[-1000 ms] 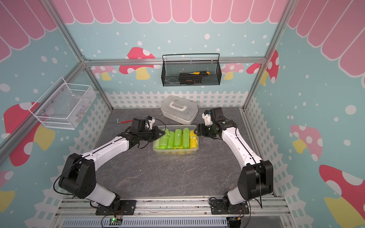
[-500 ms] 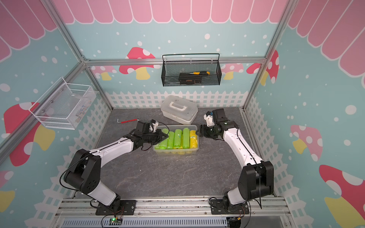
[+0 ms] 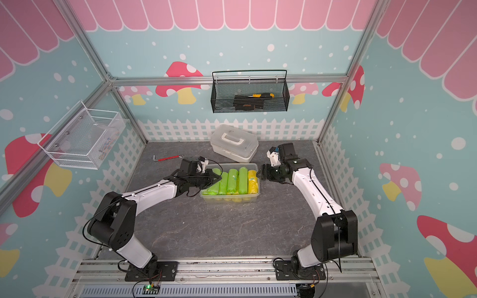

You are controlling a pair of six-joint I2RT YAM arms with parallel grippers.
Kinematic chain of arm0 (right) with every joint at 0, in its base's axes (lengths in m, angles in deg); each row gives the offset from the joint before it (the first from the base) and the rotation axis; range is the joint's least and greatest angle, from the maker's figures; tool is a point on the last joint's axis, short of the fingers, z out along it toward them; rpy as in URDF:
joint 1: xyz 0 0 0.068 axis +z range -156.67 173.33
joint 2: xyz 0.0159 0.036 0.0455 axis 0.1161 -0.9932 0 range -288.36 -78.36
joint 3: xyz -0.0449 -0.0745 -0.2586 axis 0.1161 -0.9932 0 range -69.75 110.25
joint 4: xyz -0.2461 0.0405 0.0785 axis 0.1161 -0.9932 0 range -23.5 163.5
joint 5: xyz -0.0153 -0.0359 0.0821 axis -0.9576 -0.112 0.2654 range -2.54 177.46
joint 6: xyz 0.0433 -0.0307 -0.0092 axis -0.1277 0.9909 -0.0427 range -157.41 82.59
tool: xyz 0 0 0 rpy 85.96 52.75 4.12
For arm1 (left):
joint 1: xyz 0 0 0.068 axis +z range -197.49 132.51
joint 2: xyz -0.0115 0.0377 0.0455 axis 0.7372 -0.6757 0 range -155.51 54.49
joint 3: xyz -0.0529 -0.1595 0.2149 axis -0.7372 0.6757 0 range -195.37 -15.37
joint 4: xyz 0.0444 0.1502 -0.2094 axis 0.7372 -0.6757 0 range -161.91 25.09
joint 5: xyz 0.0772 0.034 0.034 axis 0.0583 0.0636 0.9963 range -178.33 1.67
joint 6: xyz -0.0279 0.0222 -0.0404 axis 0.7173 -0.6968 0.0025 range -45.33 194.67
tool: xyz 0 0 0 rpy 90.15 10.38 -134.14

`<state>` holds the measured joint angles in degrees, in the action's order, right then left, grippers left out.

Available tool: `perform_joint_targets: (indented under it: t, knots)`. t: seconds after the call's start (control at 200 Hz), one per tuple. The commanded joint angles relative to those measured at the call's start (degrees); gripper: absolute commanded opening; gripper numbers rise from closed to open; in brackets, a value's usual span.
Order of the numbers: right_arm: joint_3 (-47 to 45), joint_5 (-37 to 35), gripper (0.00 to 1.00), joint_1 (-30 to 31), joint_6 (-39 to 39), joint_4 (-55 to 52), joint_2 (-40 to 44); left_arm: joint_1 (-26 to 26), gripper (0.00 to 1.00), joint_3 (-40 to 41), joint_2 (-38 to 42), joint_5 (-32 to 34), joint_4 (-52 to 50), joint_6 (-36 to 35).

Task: Put the roll of trash bags into the storage box
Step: Adjust the roll of trash bags in the storage box.

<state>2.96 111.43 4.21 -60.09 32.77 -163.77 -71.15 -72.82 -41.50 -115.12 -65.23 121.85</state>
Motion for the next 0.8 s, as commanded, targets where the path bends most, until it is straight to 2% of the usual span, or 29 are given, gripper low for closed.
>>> perform_joint_targets:
  t: [0.0, 0.515, 0.796]
  knots:
    - [-0.7, 0.5, 0.66, -0.3, 1.0, -0.4, 1.2, 0.5, 0.10, 2.1, -3.3, 4.6, -4.5, -0.6]
    - [-1.8, 0.6, 0.66, -0.5, 1.2, -0.6, 1.9, -1.5, 0.11, 3.9, -5.9, 5.1, -1.2, 0.1]
    - [-1.9, 0.6, 0.66, -0.8, 1.3, -0.5, 2.2, -1.5, 0.12, 3.3, -3.9, 5.5, -1.3, -0.4]
